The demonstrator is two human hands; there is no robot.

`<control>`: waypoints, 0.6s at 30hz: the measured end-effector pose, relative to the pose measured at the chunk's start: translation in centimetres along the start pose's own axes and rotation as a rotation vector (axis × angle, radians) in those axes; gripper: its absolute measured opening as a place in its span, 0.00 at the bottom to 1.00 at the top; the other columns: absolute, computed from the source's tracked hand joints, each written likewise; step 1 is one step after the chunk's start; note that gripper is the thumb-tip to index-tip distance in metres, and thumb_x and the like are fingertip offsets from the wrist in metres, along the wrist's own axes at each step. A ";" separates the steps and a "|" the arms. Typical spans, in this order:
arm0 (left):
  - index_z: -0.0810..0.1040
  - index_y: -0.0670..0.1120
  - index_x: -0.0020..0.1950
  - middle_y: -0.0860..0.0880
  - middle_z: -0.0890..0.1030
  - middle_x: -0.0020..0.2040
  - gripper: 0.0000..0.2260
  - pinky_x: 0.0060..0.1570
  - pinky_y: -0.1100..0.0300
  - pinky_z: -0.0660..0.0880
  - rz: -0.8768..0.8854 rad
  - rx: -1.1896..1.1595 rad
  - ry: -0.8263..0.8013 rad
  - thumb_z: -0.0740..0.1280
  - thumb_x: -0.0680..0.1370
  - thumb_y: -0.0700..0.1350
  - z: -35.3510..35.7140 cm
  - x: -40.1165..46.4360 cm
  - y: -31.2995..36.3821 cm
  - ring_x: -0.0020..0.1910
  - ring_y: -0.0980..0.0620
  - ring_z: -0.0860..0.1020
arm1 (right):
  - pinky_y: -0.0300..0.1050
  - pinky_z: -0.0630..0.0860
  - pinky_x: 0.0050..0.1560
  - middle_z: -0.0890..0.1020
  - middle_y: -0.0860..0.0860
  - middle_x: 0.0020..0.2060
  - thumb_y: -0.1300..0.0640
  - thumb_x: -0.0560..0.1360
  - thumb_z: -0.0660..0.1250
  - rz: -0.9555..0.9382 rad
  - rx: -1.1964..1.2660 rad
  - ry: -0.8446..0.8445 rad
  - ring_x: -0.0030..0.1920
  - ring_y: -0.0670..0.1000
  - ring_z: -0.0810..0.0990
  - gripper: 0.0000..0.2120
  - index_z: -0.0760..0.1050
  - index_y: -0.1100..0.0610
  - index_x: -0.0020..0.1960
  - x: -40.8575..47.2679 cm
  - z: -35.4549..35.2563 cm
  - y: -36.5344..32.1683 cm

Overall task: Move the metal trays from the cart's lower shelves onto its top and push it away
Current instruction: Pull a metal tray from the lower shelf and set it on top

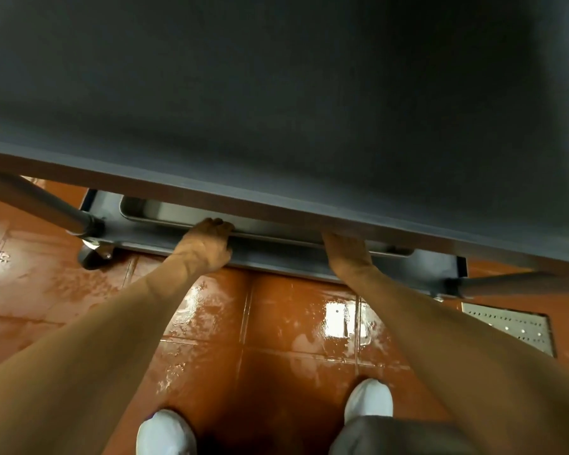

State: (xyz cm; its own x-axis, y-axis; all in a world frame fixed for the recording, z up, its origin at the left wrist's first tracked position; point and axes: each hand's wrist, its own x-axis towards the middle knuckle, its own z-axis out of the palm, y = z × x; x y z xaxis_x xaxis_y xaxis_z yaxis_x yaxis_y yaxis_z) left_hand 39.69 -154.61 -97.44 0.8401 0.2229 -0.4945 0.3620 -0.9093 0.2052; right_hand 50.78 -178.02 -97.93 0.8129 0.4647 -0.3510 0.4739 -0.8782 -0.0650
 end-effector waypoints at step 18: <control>0.79 0.43 0.53 0.44 0.81 0.49 0.07 0.52 0.55 0.77 -0.067 0.257 0.210 0.64 0.78 0.38 -4.6 -4.5 1.7 0.49 0.45 0.79 | 0.47 0.75 0.48 0.81 0.57 0.48 0.66 0.73 0.64 -0.085 -0.219 0.046 0.46 0.56 0.79 0.10 0.75 0.59 0.54 -5.9 -5.1 1.0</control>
State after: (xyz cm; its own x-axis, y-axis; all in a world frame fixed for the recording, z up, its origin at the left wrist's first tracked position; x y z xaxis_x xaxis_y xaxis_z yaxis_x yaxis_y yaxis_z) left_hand 38.35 -155.50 -90.95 0.8924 0.3288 -0.3090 0.3284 -0.9429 -0.0548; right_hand 48.18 -181.07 -91.11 0.7791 0.5448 -0.3101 0.5994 -0.7924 0.1136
